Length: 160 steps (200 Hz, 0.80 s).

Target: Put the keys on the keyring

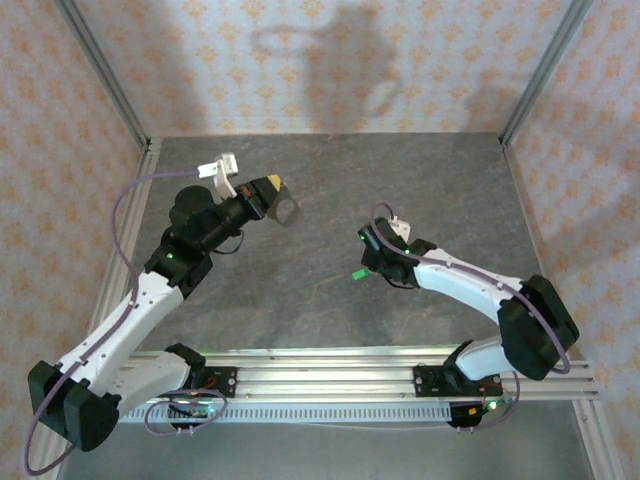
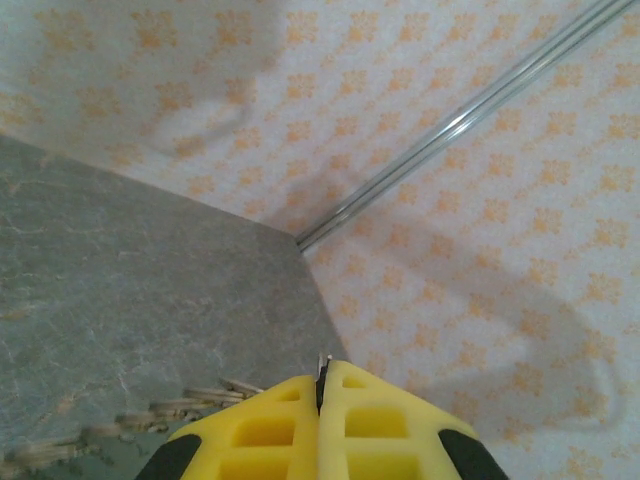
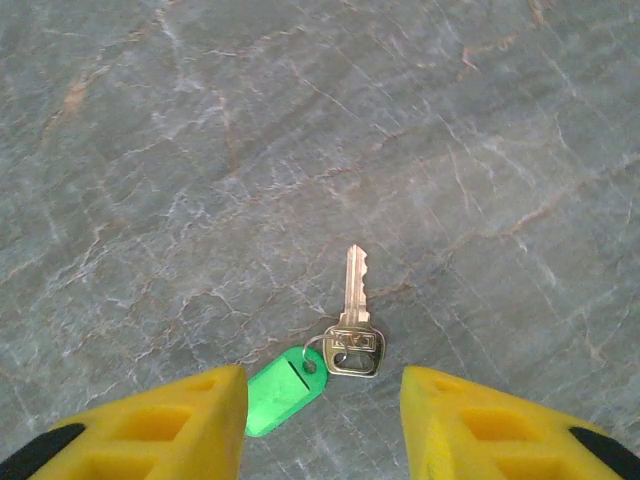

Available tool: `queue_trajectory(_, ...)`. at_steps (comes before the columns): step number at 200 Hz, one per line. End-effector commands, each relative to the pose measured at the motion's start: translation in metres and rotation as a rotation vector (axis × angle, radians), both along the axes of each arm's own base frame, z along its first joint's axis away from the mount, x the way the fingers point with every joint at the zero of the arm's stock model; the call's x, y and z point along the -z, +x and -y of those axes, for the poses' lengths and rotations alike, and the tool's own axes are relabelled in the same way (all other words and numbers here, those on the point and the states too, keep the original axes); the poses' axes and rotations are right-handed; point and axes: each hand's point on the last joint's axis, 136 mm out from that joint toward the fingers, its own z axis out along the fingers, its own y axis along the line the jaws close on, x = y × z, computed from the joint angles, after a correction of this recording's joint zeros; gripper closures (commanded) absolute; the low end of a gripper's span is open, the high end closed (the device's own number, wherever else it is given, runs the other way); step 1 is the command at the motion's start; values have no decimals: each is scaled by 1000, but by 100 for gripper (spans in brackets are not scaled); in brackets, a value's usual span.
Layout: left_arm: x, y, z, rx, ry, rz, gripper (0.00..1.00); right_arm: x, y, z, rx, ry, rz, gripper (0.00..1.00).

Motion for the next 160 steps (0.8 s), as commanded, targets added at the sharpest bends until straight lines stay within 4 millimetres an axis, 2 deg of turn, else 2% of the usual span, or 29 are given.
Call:
queue_trajectory(1,0,4,8,-2,16,46,100,15,-2,9,116,3,-38,56)
queue_trajectory(50,12,7,25,32,29,35,100,37,4,1,156,3,-100,58)
queue_trajectory(90,17,9,31,40,40,31,100,57,6,-3,186,10,-132,59)
queue_trajectory(135,24,11,39,55,47,18,100,66,15,-12,166,8,-140,61)
queue_trajectory(160,28,13,43,61,52,12,100,65,18,-13,145,1,-127,63)
